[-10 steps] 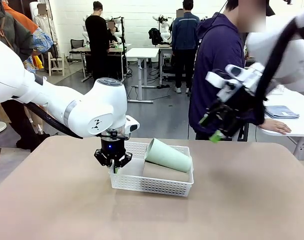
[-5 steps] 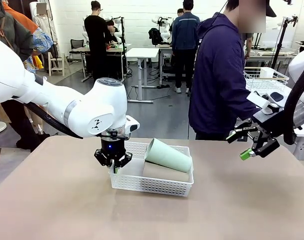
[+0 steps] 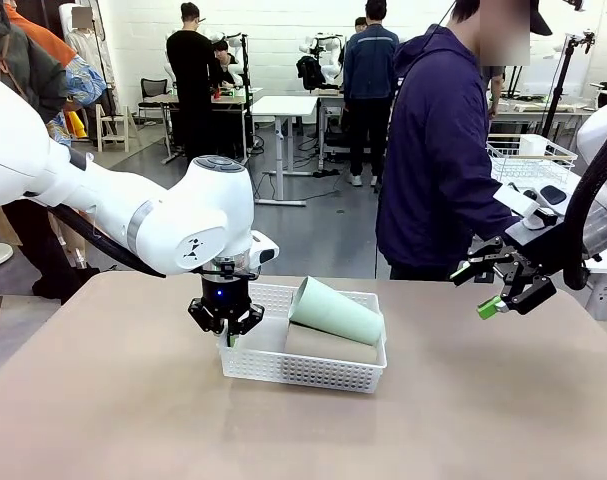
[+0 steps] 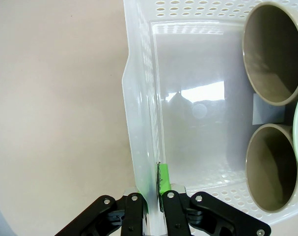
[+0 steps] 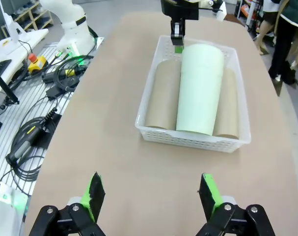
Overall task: Clean and organize the cups into the basket.
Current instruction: Pick up the Reusable plastic cup from the right side of the table and stack it inside the Organizing basket in the center of the table, then move the Organizing basket back to the left side of the table.
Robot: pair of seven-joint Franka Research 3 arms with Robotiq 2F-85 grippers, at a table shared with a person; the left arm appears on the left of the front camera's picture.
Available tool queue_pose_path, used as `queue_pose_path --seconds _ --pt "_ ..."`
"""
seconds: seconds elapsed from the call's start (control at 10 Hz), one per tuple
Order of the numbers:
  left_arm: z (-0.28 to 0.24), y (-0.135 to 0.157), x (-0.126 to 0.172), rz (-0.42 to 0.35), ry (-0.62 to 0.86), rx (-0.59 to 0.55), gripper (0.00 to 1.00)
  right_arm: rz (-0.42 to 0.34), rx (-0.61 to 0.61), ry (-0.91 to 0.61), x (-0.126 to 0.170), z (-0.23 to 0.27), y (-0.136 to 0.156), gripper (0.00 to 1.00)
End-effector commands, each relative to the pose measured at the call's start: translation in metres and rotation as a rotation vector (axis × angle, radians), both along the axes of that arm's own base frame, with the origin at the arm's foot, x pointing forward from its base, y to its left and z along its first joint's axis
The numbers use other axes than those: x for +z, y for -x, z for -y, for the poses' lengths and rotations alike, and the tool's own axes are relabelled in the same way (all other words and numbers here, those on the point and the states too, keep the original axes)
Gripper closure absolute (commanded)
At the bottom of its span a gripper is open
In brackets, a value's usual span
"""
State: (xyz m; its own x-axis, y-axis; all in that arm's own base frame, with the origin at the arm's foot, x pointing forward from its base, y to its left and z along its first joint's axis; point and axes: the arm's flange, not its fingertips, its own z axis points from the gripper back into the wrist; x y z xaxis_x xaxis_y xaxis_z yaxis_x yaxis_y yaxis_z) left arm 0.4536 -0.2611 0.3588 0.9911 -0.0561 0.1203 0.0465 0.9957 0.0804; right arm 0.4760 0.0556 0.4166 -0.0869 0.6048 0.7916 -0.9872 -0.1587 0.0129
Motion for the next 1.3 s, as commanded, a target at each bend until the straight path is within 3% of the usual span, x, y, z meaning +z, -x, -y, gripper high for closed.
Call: queue_pose_path --seconds 0.0,1.1,1.2 --pt "0.0014 0.0002 0.0004 -0.002 -0.007 0.001 1.0 0.004 0.007 0.011 0.0013 0.0008 0.0025 0.0" --pt "0.0014 0.0002 0.0004 -0.002 -0.007 0.001 1.0 0.0 0.0 0.0 0.0 0.0 0.0 0.0" --pt "0.0014 0.0002 0.0004 -0.002 -0.007 0.001 1.0 -0.163 0.0 -0.096 -0.003 0.009 0.0068 0.0"
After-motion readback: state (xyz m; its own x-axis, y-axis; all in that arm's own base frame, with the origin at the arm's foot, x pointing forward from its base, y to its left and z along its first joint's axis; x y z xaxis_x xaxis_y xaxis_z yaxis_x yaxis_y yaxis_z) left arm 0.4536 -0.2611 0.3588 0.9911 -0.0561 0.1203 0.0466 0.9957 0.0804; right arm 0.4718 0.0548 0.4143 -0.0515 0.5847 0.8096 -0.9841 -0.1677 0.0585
